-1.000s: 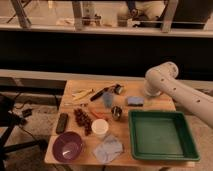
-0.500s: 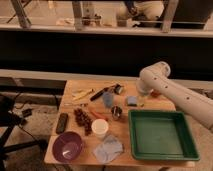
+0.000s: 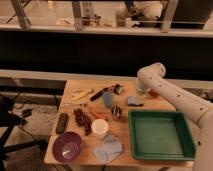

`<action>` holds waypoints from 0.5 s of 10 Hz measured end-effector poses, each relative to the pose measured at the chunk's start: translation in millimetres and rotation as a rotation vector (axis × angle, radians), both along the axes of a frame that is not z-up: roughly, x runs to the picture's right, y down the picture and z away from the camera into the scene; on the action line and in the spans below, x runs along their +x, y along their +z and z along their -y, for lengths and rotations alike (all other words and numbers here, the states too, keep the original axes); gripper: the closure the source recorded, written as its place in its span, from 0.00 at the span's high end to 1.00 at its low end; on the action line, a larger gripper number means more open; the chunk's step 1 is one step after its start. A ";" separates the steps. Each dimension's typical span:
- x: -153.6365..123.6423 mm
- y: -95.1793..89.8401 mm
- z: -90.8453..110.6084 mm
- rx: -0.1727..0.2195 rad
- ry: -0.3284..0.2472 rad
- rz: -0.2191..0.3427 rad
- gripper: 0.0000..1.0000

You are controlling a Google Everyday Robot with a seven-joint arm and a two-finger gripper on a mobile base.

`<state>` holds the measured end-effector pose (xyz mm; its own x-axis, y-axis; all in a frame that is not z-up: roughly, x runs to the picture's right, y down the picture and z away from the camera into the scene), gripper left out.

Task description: Place eraser in plastic cup

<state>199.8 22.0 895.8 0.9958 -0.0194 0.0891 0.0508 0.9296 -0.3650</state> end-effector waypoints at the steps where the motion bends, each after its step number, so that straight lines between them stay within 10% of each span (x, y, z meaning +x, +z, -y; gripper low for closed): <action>1: -2.5 5.4 -0.5 -0.003 -0.002 0.000 0.80; 5: -4.6 25.0 -8.6 -0.030 -0.003 -0.009 0.80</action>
<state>195.2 30.6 920.8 0.9965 -0.0196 0.0807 0.0499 0.9180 -0.3934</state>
